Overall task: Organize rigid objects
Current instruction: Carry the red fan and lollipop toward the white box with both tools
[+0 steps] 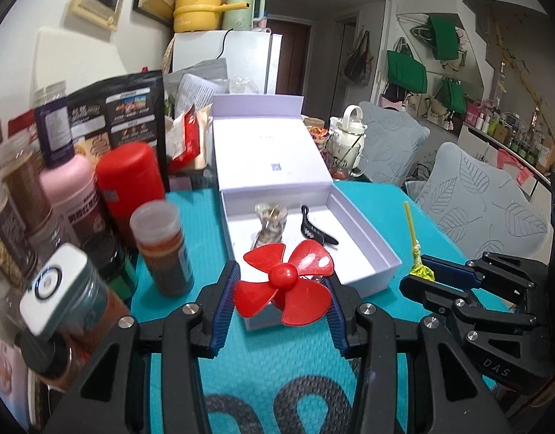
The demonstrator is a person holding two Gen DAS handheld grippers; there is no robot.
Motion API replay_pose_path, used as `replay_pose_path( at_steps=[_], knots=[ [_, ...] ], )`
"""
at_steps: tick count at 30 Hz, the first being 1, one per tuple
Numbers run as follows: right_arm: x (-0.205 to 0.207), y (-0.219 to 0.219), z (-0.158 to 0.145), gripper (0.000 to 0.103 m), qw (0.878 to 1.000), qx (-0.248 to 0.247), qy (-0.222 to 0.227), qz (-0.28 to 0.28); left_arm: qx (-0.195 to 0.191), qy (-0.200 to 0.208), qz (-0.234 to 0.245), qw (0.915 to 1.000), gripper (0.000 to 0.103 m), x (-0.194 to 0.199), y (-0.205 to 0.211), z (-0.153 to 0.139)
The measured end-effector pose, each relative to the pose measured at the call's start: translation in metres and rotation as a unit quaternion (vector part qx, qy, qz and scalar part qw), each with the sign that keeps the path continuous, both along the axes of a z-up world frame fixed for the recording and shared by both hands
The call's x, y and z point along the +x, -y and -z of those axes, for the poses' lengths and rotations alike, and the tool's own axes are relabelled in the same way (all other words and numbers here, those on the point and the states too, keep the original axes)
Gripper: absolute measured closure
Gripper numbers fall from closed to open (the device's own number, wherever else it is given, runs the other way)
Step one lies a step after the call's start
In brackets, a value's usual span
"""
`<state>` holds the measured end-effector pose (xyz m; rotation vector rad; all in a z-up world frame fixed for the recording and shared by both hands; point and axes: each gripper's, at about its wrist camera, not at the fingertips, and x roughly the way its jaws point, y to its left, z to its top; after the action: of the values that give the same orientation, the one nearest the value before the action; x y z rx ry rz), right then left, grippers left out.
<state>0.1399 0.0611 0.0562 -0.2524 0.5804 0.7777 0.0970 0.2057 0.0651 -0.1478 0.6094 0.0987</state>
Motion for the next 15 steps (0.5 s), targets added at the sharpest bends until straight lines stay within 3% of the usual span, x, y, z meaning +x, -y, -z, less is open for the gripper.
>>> replay_pose_path(
  at_steps=[15],
  knots=[
    [0.052,-0.02,-0.032,0.079,0.999,0.02,0.031,0.003,0.015,0.032,0.001,0.9994,0.059,0.063,-0.013,-0.025]
  ],
)
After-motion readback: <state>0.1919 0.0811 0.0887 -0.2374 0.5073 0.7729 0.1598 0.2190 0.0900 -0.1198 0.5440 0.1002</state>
